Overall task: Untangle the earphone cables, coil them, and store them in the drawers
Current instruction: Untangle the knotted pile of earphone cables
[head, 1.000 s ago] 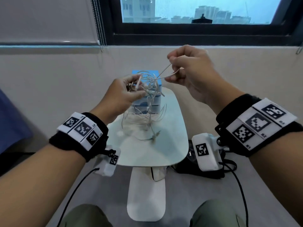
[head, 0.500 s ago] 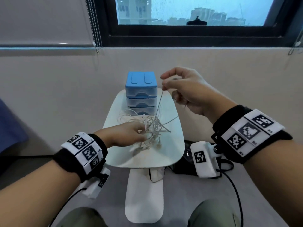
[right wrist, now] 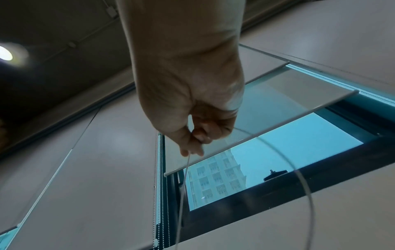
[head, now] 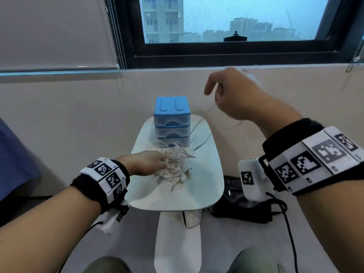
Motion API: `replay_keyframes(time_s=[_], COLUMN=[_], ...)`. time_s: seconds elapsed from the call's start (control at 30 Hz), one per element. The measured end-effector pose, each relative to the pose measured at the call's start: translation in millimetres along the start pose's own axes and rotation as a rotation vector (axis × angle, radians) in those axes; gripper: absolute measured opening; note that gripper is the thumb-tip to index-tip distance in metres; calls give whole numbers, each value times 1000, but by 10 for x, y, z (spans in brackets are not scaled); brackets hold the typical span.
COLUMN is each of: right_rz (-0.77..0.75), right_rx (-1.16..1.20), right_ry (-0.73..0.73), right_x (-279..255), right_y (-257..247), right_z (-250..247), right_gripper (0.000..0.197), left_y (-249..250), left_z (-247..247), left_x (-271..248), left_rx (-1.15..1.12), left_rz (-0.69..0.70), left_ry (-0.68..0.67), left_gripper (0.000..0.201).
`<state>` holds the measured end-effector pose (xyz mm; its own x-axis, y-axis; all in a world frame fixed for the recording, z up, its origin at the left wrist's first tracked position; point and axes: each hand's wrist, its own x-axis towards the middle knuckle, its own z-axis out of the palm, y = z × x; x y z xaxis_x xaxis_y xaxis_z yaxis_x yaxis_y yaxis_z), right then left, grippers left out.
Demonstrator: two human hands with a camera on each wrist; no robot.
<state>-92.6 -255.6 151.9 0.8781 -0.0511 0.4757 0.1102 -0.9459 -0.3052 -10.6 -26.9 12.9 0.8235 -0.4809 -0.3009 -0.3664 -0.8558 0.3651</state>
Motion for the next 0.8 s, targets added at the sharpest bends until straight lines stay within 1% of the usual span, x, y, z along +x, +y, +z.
replay_keyframes(time_s=[0.1,0.13,0.17,0.2,0.27,0.3,0.33,0.37,0.4,0.43,0.47,0.5,0.53,0.6,0.63,0.67,0.73,0.8], right_rz=[31,38,43,53,97,128,157,186,213,243,275,303,321,343,356,379,443,494], right_rx=[76,103,121,131,133,129,135,154,181,212,241,261,274,306,330,356,399,423], right_ry=[205,236,241,221,131,72,11,-50,-112,-173,-226,-271,-317,-425,-482,-533,-626,-692], right_x=[22,17,4,-13,-91,-152,-212,-270,-317,-368,-416,-462,-503,-572,-606,-633,-677,-719], right_y=[29,44,55,67,116,150,189,229,271,303,331,364,413,509,547,582,647,677], right_z=[-51,-58,-67,-71,-75,-69,-52,-24,11,56,103,153,204,289,320,345,391,456], right_gripper=[39,39,39,37,33,31,29,27,25,23,20,18,18,17,16,19,40,59], left_y=[15,35,38,21,-2,-7,-4,19,51,93,144,208,277,427,496,555,595,561], left_z=[-1,2,2,-2,-33,-67,-107,-151,-195,-228,-252,-256,-238,-164,-114,-66,16,79], left_x=[-57,-90,-112,-115,-134,-137,-138,-136,-122,-93,-53,-2,62,181,228,276,378,430], left_rx=[-66,-86,-105,-119,-137,-140,-141,-140,-146,-159,-162,-142,-88,104,206,281,343,343], left_rz=[25,36,39,39,21,14,13,24,50,82,124,172,211,272,287,294,296,302], left_ry=[-4,-10,-14,-16,-12,14,68,152,251,318,326,275,193,44,-6,-40,-62,-15], left_gripper=[23,32,39,42,41,40,40,40,43,48,56,65,75,90,92,91,79,61])
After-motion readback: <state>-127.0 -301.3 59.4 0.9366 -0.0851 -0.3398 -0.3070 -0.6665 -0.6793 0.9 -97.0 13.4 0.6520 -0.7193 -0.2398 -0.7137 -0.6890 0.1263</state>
